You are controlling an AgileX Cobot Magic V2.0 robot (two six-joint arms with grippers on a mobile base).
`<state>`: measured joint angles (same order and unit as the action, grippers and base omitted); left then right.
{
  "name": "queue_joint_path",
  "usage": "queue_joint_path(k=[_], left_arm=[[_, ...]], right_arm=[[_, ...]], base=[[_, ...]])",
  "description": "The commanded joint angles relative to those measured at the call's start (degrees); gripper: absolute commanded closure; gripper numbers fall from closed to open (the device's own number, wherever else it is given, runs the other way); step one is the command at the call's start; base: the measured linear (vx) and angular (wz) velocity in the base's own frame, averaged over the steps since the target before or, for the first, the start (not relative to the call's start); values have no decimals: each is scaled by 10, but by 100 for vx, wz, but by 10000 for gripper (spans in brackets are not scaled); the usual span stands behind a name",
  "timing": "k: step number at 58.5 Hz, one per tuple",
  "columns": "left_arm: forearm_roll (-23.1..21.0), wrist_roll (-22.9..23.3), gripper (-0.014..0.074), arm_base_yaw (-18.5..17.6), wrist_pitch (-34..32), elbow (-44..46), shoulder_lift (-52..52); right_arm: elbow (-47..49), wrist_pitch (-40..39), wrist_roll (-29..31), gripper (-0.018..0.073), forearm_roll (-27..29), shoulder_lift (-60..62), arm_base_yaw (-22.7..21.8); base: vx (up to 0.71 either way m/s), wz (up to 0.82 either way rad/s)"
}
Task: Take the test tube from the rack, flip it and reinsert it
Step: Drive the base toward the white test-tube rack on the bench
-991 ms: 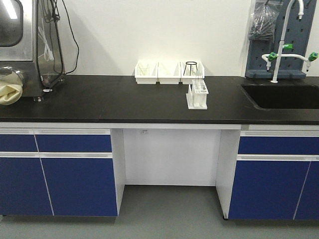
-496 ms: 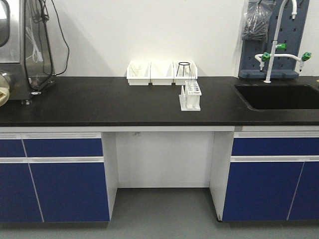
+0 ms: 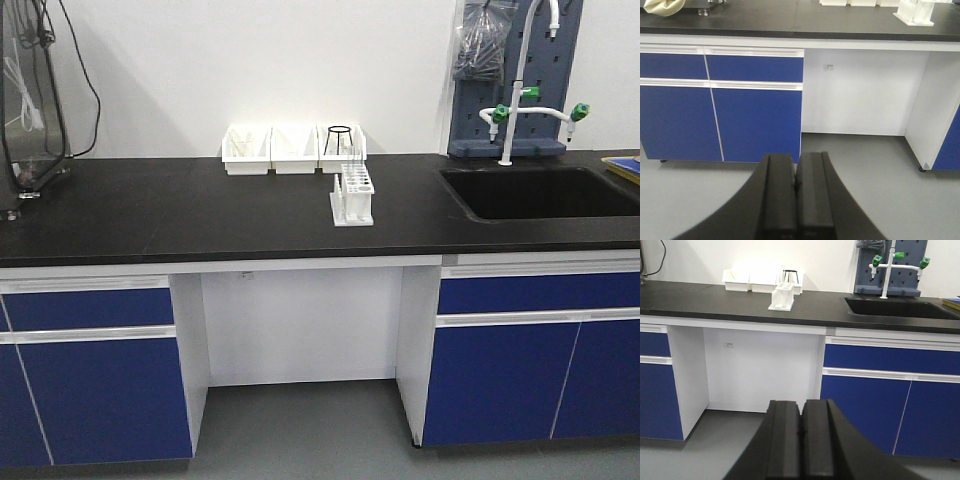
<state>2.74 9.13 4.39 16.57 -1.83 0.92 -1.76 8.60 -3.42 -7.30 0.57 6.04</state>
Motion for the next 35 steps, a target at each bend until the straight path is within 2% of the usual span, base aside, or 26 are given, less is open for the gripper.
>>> queue_joint_path(k=[1, 35], left_arm=[[-3, 0, 603, -4, -50, 0, 6], [-3, 0, 603, -4, -50, 0, 6]], right_arm=[[0, -50, 4, 568, -7, 6, -2], [0, -50, 4, 568, -7, 6, -2]], base=[[7, -8], [10, -5]])
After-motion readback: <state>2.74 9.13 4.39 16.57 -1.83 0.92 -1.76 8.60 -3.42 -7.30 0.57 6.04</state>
